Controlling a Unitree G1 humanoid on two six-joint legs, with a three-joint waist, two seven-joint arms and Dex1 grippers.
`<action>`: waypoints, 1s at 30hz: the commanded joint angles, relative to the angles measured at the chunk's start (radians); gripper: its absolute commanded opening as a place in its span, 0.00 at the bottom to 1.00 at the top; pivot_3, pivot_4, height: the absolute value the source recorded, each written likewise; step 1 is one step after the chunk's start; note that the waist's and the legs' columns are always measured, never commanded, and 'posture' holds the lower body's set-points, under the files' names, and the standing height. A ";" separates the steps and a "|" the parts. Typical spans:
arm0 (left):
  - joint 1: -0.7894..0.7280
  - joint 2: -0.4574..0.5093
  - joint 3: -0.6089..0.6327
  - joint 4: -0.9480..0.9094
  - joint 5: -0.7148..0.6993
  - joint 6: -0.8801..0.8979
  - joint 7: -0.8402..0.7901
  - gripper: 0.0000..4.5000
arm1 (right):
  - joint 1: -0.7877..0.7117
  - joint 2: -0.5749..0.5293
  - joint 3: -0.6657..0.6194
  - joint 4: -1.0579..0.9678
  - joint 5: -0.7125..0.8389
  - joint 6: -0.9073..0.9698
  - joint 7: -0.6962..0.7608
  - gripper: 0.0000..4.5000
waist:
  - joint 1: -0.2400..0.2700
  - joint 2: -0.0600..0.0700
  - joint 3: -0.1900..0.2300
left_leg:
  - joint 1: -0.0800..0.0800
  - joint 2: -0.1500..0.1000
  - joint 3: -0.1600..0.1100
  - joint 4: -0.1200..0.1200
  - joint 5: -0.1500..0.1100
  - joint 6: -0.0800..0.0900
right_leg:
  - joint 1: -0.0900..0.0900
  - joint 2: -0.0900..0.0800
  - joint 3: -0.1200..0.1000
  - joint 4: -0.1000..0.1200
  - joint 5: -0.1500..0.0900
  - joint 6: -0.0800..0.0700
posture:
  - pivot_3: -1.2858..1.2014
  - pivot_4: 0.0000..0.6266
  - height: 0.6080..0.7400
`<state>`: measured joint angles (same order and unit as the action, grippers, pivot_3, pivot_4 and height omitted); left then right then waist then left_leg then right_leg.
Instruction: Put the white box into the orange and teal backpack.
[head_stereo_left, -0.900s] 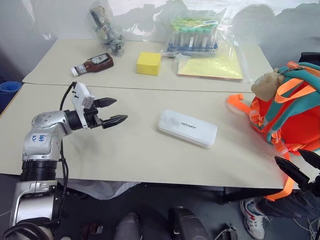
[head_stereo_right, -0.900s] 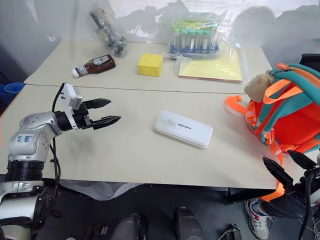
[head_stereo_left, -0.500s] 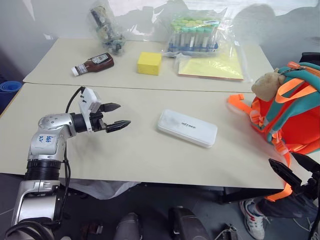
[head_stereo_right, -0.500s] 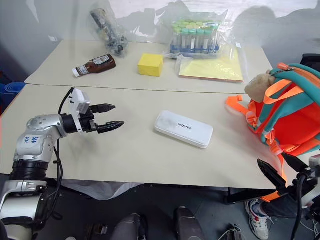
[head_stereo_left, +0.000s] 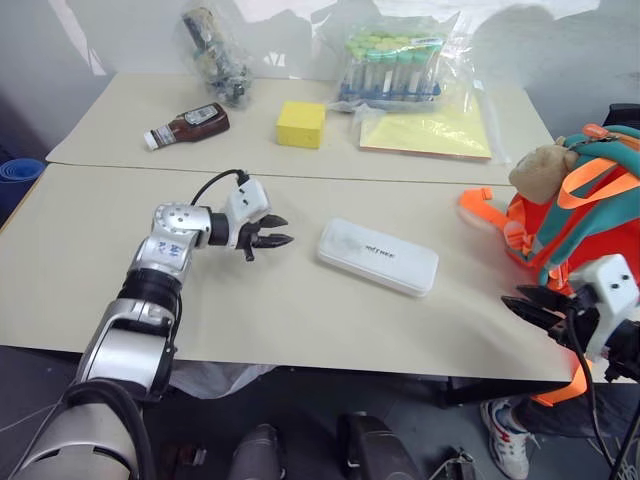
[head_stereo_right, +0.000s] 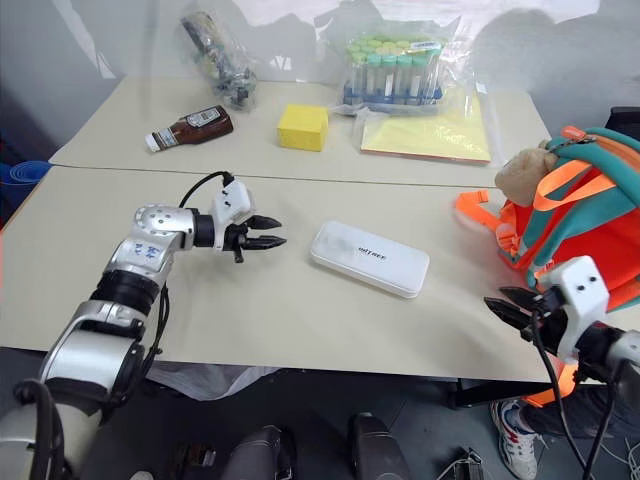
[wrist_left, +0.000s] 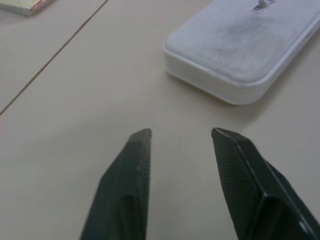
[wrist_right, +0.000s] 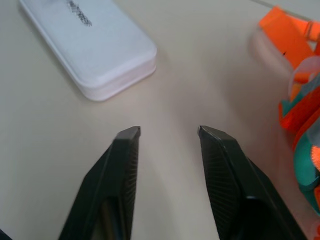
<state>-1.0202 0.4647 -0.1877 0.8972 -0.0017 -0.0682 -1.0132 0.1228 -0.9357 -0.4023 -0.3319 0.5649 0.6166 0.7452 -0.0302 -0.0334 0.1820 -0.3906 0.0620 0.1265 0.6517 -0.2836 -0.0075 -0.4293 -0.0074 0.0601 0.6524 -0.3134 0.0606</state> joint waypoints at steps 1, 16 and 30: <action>-0.074 -0.043 -0.015 0.120 0.056 -0.086 0.046 0.11 | -0.104 -0.017 0.124 0.073 -0.098 -0.053 0.023 0.01 | 0.000 0.000 0.000 | 0.000 0.000 0.000 0.001 0.000 0.000 | 0.000 0.000 0.000 0.000 0.000 0.000 | 0.52 0.24 1.00; -0.038 -0.135 -0.016 0.057 0.050 -0.060 -0.107 0.00 | -0.443 0.216 0.381 0.244 -0.308 -0.004 -0.153 0.00 | -0.001 0.000 0.000 | 0.000 0.001 0.003 0.006 0.002 -0.004 | -0.002 0.000 0.001 0.006 0.000 0.000 | 0.52 0.24 1.00; -0.072 -0.045 0.067 0.032 -0.030 0.663 -0.181 0.18 | -0.391 0.180 0.346 0.234 -0.364 -0.040 -0.148 0.00 | -0.003 0.000 0.000 | 0.000 0.001 0.003 0.012 -0.001 0.001 | -0.001 0.002 0.000 0.010 0.000 0.000 | 0.52 0.24 1.00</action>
<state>-1.0537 0.4181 -0.1579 0.9069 0.0178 0.4430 -1.1771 -0.2744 -0.7382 -0.0276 -0.0699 0.2098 0.5882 0.5909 -0.0331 -0.0337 0.1824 -0.3911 0.0629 0.1292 0.6633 -0.2848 -0.0064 -0.4303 -0.0044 0.0595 0.6619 -0.3132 0.0608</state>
